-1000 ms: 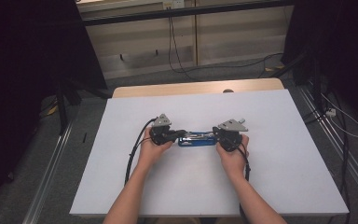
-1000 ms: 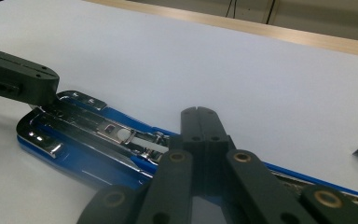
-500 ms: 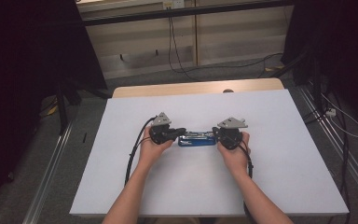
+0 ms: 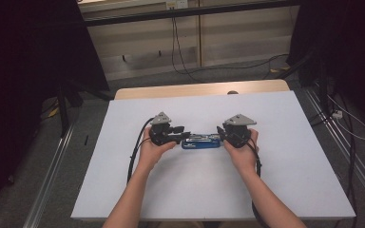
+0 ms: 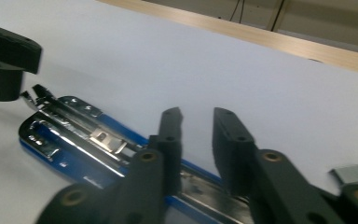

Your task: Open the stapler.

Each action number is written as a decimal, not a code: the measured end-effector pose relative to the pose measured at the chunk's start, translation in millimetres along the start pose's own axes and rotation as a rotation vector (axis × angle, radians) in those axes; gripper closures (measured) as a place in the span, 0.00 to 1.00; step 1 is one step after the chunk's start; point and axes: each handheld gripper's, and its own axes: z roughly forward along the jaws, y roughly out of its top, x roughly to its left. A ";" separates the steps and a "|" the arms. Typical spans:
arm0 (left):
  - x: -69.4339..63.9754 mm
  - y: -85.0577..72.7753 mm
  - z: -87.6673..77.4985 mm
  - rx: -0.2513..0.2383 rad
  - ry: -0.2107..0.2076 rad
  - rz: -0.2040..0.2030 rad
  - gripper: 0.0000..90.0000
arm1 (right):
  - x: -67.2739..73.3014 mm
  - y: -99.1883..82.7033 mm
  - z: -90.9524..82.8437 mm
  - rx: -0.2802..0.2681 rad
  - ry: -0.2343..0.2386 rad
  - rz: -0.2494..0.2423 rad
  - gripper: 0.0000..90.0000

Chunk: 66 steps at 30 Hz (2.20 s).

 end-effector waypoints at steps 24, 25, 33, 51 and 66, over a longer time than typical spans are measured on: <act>0.8 0.6 -27.3 0.081 0.038 -0.034 0.13 | -52.7 13.6 4.5 0.064 -0.122 0.072 0.30; 0.8 0.2 -28.0 0.079 0.038 -0.035 0.13 | -53.8 12.5 5.9 0.068 -0.123 0.076 0.29; 3.0 -1.7 -35.3 0.076 0.053 -0.033 0.13 | -60.8 8.9 11.4 0.082 -0.140 0.101 0.28; 4.8 -4.1 -39.7 0.067 0.047 -0.047 0.12 | -81.9 4.8 18.2 0.112 -0.179 0.148 0.30; 7.9 -4.7 -42.8 0.053 0.064 -0.057 0.11 | -87.9 -8.0 28.4 0.162 -0.207 0.160 0.31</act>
